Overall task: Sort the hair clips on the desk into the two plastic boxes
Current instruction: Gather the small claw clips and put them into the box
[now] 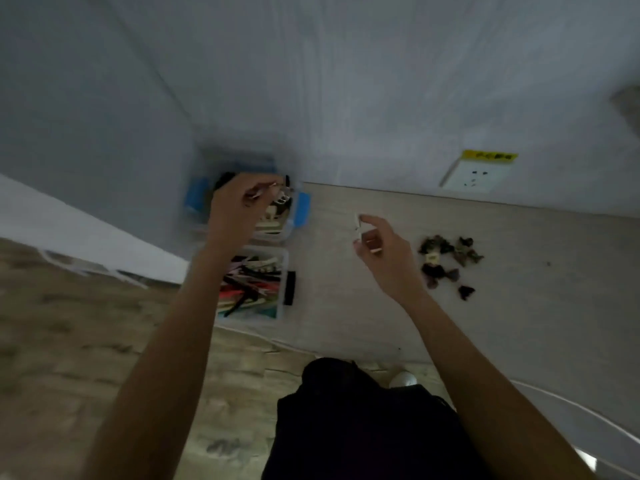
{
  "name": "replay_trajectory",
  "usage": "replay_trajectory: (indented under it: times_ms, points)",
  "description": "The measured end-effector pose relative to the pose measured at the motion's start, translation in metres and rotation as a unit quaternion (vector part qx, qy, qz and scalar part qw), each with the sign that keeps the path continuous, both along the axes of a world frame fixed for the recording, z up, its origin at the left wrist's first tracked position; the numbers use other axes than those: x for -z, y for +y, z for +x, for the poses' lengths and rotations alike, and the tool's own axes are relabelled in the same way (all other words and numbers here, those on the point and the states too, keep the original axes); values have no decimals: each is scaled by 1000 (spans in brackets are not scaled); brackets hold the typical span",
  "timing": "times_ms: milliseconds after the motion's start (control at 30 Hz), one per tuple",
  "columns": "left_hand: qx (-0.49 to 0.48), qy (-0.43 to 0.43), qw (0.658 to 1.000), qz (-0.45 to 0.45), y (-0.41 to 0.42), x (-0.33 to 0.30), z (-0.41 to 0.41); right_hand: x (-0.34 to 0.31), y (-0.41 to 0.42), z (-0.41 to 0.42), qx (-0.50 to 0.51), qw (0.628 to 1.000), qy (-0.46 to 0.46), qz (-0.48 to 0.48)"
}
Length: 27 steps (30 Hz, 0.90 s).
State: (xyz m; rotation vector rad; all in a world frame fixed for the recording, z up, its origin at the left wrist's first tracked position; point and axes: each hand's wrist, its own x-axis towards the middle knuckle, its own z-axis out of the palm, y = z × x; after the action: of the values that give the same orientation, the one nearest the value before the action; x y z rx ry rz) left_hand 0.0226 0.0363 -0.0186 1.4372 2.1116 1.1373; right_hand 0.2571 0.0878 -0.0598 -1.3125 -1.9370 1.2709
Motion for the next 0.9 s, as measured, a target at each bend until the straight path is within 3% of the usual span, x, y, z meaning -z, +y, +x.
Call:
replay_trajectory:
  times_ms: [133, 267, 500, 667, 733, 900]
  points:
    - [-23, 57, 995, -76, -7, 6, -51, -10, -16, -53, -86, 996, 11, 14]
    - [-20, 60, 991, -118, -24, 16, -76, -11, -31, -86, -132, 991, 8, 16]
    - [-58, 109, 986, -110, -73, 37, -82, -10, -59, -126, -225, 955, -100, 168]
    - [-34, 118, 988, -96, -104, 51, -78, -9, -67, -149, -314, 912, -200, 174]
    - [-34, 121, 988, -92, -108, 51, -80, -10, -63, -147, -296, 919, -190, 174]
    - [-50, 134, 988, -62, -94, 44, -79, -17, -26, -147, -124, 959, -100, 233]
